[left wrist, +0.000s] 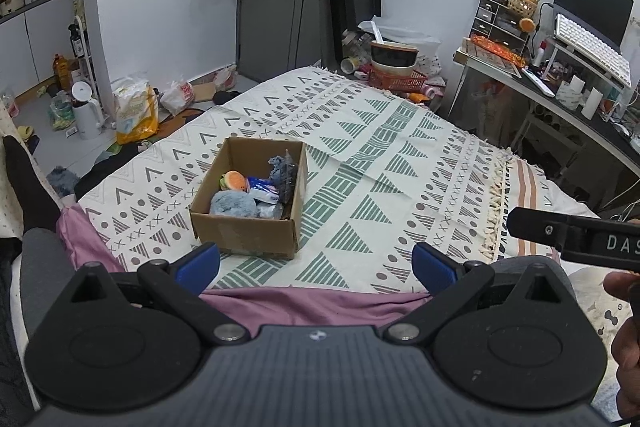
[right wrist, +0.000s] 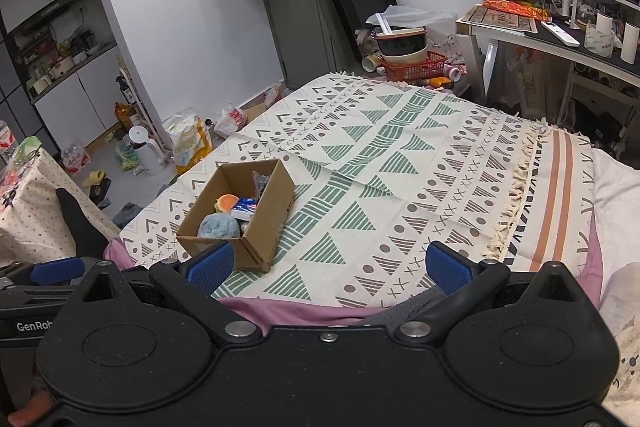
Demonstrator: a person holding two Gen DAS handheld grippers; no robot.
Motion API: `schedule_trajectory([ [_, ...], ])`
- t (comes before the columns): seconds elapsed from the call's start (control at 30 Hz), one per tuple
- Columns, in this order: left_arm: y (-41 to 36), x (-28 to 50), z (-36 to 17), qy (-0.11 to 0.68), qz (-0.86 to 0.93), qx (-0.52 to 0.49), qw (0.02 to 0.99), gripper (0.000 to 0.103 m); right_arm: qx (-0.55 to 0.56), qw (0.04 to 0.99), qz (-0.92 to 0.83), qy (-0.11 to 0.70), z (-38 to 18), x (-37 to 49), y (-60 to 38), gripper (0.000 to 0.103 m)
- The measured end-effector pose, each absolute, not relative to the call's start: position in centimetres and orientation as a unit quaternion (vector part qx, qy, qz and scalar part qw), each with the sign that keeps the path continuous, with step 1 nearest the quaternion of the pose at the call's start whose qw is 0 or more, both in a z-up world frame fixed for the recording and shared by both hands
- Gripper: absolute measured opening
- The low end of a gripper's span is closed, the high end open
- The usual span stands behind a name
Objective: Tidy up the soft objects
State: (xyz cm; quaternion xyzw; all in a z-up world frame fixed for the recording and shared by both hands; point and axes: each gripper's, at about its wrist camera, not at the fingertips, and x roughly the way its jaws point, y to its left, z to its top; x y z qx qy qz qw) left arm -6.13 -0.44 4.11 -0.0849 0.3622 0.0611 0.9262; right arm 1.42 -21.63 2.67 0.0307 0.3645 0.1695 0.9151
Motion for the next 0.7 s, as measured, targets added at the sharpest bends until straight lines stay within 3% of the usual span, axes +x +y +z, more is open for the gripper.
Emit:
schedule_trajectory([
  [0.7, -0.3, -6.2, 2.9, 0.349, 0.063, -0.097, 0.93, 0.101, 0.038, 0.905, 0.196, 0.375, 1.1, 1.9, -21.7, 0.103],
])
